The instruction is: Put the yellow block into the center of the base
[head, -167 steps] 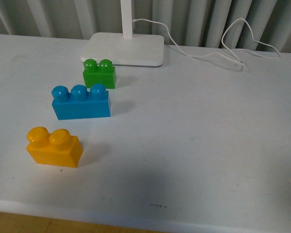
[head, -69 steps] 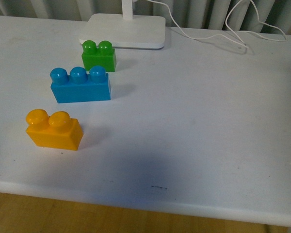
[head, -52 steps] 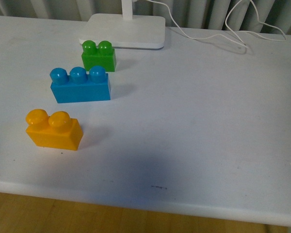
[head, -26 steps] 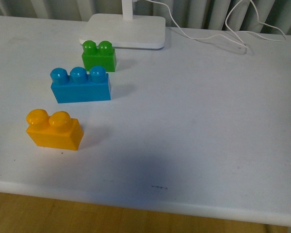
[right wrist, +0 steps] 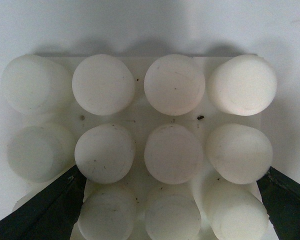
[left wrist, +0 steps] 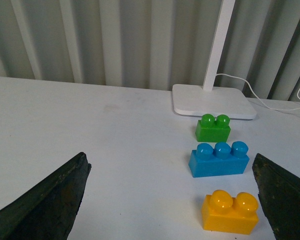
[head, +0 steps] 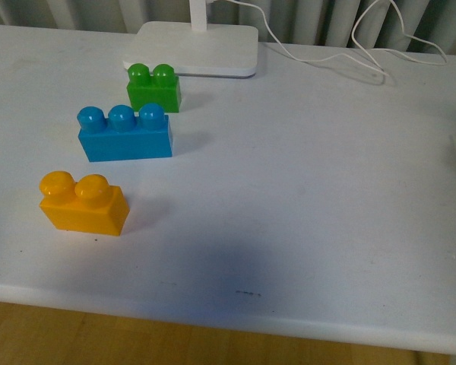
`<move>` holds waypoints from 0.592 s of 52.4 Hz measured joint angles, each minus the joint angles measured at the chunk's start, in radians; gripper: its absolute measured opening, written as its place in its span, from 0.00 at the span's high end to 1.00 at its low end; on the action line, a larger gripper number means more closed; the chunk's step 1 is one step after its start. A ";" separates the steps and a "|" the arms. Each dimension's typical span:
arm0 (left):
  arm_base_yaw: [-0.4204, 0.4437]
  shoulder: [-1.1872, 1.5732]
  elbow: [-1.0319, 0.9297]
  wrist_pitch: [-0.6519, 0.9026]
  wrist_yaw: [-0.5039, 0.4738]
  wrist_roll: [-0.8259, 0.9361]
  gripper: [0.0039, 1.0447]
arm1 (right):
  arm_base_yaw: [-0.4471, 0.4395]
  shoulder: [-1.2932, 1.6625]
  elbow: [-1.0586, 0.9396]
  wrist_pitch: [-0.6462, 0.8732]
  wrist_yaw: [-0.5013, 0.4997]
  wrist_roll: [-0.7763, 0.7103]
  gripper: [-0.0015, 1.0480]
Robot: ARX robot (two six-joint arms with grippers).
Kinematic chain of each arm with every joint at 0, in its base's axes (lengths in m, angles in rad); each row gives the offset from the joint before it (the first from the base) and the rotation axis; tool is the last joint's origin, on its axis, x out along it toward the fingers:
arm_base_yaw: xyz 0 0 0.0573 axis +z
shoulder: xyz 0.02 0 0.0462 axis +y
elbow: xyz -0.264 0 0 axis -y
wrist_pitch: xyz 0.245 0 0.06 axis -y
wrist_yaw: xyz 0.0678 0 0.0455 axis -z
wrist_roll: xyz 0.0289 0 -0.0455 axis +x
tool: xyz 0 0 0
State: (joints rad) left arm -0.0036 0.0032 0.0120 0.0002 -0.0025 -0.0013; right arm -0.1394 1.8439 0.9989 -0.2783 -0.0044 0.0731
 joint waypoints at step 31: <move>0.000 0.000 0.000 0.000 0.000 0.000 0.06 | 0.411 0.076 0.110 -0.018 0.117 0.439 0.09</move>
State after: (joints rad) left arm -0.0036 0.0032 0.0120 0.0002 -0.0025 -0.0013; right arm 0.2718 1.9198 1.1091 -0.2962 0.1127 0.5117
